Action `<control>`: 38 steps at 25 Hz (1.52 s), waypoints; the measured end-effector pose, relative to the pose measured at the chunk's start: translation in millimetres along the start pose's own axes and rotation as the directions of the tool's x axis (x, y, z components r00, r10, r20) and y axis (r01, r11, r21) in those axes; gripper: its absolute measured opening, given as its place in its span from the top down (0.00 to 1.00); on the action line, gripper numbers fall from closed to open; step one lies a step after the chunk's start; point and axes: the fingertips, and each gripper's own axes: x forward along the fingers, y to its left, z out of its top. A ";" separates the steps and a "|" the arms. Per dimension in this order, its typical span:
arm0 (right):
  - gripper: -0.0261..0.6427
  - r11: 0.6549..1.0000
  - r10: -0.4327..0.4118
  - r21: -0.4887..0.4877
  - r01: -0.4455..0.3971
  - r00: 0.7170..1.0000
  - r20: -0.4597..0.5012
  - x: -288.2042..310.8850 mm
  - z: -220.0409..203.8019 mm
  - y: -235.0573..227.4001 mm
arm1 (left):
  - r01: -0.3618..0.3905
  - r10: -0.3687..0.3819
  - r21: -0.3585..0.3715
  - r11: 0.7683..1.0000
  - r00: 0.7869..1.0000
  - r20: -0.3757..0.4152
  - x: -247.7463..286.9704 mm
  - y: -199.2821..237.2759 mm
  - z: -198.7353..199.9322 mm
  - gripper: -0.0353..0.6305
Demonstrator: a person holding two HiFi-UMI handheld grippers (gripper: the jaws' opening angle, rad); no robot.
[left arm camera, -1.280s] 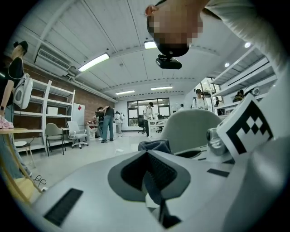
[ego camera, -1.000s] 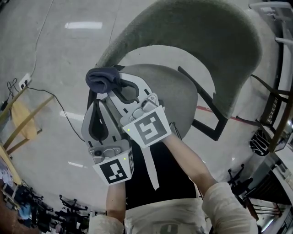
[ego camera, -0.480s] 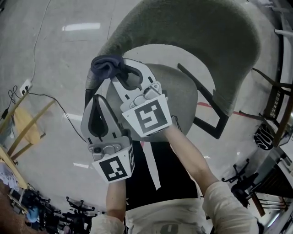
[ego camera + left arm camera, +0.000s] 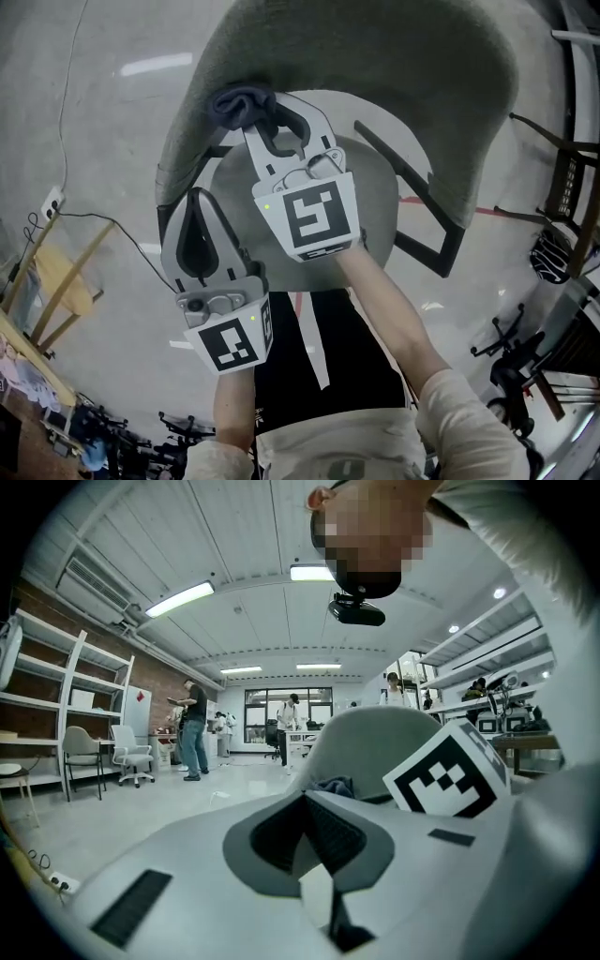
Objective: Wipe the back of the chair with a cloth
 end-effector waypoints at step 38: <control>0.87 0.309 -0.913 0.345 0.886 0.378 -0.152 -282.7 -89.1 -175.6 | 0.666 -0.665 0.116 0.737 0.745 -0.052 9.5 -187.4 -9.5 0.93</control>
